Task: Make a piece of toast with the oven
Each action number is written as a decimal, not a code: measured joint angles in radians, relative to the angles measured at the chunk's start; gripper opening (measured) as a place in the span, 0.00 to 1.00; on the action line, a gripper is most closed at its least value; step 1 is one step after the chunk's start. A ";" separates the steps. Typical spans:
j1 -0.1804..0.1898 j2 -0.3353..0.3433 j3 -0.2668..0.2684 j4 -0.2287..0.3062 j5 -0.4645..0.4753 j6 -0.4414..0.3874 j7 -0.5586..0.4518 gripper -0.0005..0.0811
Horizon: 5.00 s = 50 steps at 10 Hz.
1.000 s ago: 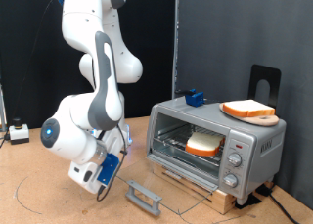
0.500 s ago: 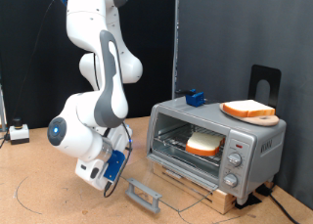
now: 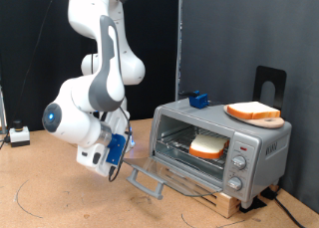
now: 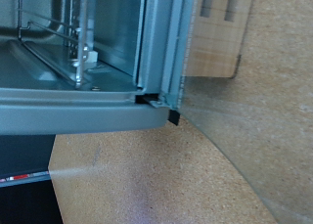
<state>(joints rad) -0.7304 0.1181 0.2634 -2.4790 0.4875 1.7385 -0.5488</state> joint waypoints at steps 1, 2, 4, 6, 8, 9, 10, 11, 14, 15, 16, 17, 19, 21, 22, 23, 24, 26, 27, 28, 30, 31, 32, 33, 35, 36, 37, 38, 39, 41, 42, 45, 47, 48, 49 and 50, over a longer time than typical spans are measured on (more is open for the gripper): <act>0.004 -0.032 0.014 -0.026 0.009 0.000 -0.013 1.00; 0.010 -0.063 0.029 -0.051 0.014 0.001 -0.018 1.00; 0.021 -0.122 0.054 -0.101 0.024 -0.004 -0.019 1.00; 0.023 -0.183 0.061 -0.136 0.051 -0.008 -0.020 1.00; 0.024 -0.234 0.062 -0.155 0.098 -0.062 -0.045 1.00; 0.024 -0.259 0.061 -0.157 0.114 -0.099 -0.061 1.00; 0.024 -0.286 0.061 -0.157 0.127 -0.132 -0.067 1.00; 0.024 -0.311 0.062 -0.157 0.137 -0.156 -0.068 1.00; 0.042 -0.369 0.072 -0.161 0.163 -0.208 -0.068 1.00; 0.053 -0.388 0.079 -0.166 0.175 -0.216 -0.068 1.00; 0.064 -0.406 0.089 -0.174 0.188 -0.221 -0.068 1.00; 0.075 -0.422 0.099 -0.184 0.199 -0.222 -0.064 1.00; 0.090 -0.446 0.123 -0.206 0.220 -0.222 -0.041 1.00; 0.094 -0.454 0.136 -0.218 0.236 -0.221 -0.014 1.00; 0.093 -0.455 0.136 -0.219 0.241 -0.216 -0.005 1.00; 0.086 -0.455 0.132 -0.218 0.242 -0.199 0.009 1.00; 0.068 -0.455 0.124 -0.214 0.240 -0.174 0.026 1.00; 0.021 -0.444 0.098 -0.195 0.203 -0.153 0.041 1.00; -0.002 -0.430 0.084 -0.176 0.168 -0.154 0.052 1.00; -0.017 -0.404 0.079 -0.157 0.149 -0.160 0.064 1.00; -0.018 -0.396 0.070 -0.146 0.153 -0.212 0.044 1.00; -0.025 -0.368 0.048 -0.111 0.153 -0.270 0.037 1.00; -0.039 -0.325 0.028 -0.072 0.161 -0.303 0.052 1.00; -0.052 -0.281 0.013 -0.041 0.173 -0.311 0.078 1.00; -0.071 -0.205 -0.008 0.021 0.171 -0.311 0.105 1.00; -0.075 -0.167 -0.017 0.057 0.160 -0.311 0.106 1.00; -0.080 -0.131 -0.024 0.091 0.151 -0.307 0.107 1.00; -0.084 -0.100 -0.029 0.120 0.149 -0.280 0.110 1.00; -0.085 -0.071 -0.030 0.142 0.149 -0.267 0.112 1.00; -0.085 -0.071 -0.029 0.142 0.159 -0.300 0.105 1.00; -0.085 -0.070 -0.028 0.150 0.183 -0.361 0.102 1.00; -0.070 -0.043 0.006 0.202 0.297 -0.412 0.120 1.00; -0.054 0.025 0.035 0.267 0.321 -0.447 0.190 1.00; -0.047 0.064 0.046 0.300 0.329 -0.449 0.211 1.00; -0.039 0.097 0.055 0.326 0.345 -0.423 0.233 1.00; -0.031 0.122 0.061 0.344 0.366 -0.366 0.251 1.00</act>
<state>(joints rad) -0.7611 0.2399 0.3244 -2.1349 0.8530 1.3721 -0.2979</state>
